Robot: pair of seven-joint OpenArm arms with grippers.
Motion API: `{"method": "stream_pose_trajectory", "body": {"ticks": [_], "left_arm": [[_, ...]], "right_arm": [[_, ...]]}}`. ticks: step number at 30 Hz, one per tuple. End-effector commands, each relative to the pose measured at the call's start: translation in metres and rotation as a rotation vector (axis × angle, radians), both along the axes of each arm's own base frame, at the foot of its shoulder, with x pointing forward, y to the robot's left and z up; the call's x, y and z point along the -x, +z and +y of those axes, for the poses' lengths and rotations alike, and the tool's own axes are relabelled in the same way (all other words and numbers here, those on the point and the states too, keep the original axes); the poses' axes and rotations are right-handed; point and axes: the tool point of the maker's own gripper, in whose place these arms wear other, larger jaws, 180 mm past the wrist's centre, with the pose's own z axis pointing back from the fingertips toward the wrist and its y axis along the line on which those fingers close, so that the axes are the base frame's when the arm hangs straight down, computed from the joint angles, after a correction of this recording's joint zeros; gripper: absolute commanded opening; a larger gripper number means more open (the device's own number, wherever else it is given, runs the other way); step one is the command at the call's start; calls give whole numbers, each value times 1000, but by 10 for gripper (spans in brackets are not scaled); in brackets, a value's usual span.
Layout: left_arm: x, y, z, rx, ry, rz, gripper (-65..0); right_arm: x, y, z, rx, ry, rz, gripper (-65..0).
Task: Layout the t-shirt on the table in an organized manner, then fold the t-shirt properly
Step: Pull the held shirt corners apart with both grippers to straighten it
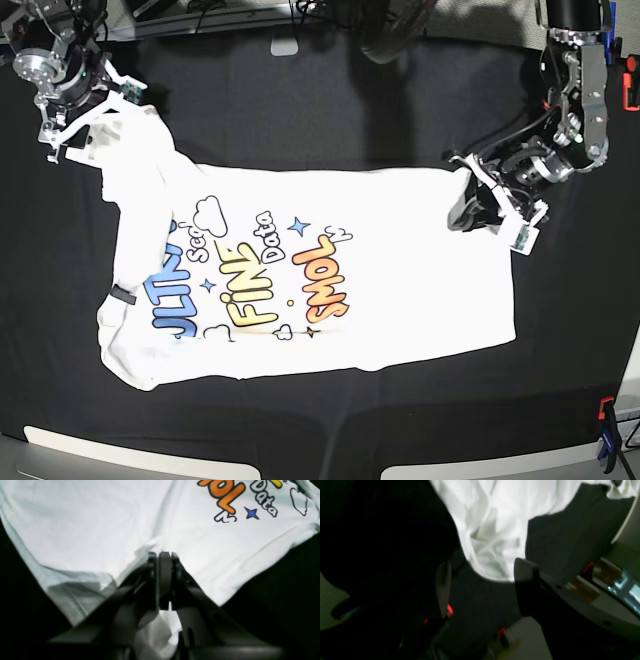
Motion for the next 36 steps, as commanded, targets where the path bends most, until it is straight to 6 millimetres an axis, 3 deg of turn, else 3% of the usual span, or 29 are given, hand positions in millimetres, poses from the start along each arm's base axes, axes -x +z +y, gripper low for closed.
{"method": "stream_pose_trajectory", "body": {"ticks": [1, 6, 13, 18, 26, 36], "left_arm": [[-10, 18, -1, 28, 0, -61, -650], [-9, 18, -1, 28, 0, -61, -650], [-10, 18, -1, 28, 0, -61, -650], [-9, 18, -1, 28, 0, -61, -650], [-10, 18, -1, 28, 0, -61, -650], [-9, 18, 0, 28, 1, -61, -650]], "right_arm": [[-6, 3, 2, -15, 32, -14, -265], [-11, -3, -3, 21, 139, -28, -265], [-26, 9, -10, 99, 171, -124, -268], [-28, 11, -12, 116, 180, -135, -363], [-14, -3, -6, 48, 162, -42, -365], [-5, -14, -17, 27, 88, -22, -374]]}}
